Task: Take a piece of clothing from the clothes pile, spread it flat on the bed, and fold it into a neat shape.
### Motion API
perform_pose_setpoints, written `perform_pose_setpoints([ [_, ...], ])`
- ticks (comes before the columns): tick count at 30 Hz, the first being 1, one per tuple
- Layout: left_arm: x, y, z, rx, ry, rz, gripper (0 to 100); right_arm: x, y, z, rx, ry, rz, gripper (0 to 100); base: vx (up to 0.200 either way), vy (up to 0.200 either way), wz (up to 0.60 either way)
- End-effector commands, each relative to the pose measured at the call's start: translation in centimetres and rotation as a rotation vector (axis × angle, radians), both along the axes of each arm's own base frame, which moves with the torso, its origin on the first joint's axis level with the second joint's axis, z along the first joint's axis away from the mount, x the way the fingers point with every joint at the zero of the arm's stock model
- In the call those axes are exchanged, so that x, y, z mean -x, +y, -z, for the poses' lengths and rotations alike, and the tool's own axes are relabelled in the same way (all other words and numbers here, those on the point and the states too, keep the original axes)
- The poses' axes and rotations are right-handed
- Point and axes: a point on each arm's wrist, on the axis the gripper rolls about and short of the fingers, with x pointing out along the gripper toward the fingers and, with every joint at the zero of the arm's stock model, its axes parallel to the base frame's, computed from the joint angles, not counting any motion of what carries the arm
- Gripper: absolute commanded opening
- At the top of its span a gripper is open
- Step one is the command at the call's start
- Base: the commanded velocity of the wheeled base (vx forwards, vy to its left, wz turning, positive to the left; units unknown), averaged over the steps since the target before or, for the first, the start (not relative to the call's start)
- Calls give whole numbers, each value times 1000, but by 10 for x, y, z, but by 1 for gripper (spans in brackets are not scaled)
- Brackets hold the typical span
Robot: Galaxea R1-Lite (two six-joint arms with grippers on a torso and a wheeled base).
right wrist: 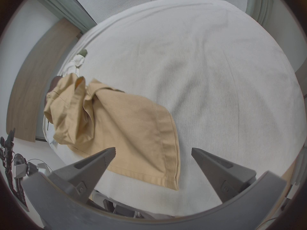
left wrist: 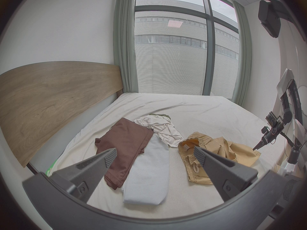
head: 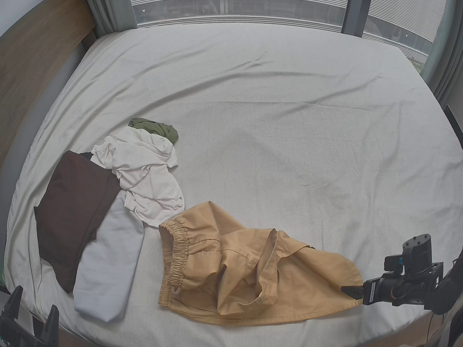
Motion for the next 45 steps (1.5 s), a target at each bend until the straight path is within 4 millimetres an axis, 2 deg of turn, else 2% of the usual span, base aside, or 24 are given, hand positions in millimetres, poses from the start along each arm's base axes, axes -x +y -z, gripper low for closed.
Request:
perform_pose_setpoints([
  [1, 0, 0, 5, -2, 1, 3, 100, 9, 7, -30, -81, -200, -68, 100, 0, 0, 0],
  [10, 0, 0, 6, -14, 4, 6, 100, 5, 46, -67, -264, -439, -309, 100, 0, 0, 0],
  [13, 2, 0, -4, 2, -57, 9, 100, -2, 55, -79, -305, -504, -343, 100, 0, 0, 0],
  [14, 11, 0, -46, 6, -213, 8, 100, -7, 61, -88, -328, -543, -359, 100, 0, 0, 0],
  [15, 15, 0, -104, -1, -315, 14, 100, -14, 67, -97, -350, -578, -372, 100, 0, 0, 0],
  [18, 5, 1, -130, -1, -283, 61, 100, -19, 74, -106, -384, -605, -402, 100, 0, 0, 0],
  [20, -11, 0, -129, -5, -196, 120, 100, -21, 79, -109, -415, -603, -424, 100, 0, 0, 0],
  [22, -17, -1, -129, -10, -169, 150, 100, -22, 80, -108, -425, -594, -427, 100, 0, 0, 0],
  [23, -29, -3, -133, -5, -120, 214, 100, -25, 83, -107, -445, -577, -434, 100, 0, 0, 0],
  [25, -36, -4, -136, 2, -99, 235, 100, -25, 83, -107, -452, -574, -439, 100, 0, 0, 0],
  [26, -49, -6, -140, 22, -69, 280, 100, -26, 83, -107, -458, -567, -446, 100, 0, 0, 0],
  [27, -51, -7, -141, 28, -61, 297, 100, -26, 83, -107, -460, -563, -449, 100, 0, 0, 0],
  [30, -72, -14, -141, 40, 6, 420, 100, -30, 85, -102, -495, -519, -446, 100, 0, 0, 0],
  [35, -99, -24, -138, 37, 78, 508, 100, -35, 88, -100, -504, -518, -458, 100, 0, 0, 0],
  [40, -115, -29, -139, 48, 97, 578, 100, -34, 89, -91, -492, -481, -455, 100, 0, 0, 0],
  [41, -124, -32, -137, 59, 124, 609, 100, -34, 87, -87, -483, -465, -444, 100, 0, 0, 0],
  [45, -136, -35, -128, 101, 188, 615, 100, -34, 86, -87, -482, -466, -435, 100, 0, 0, 0],
])
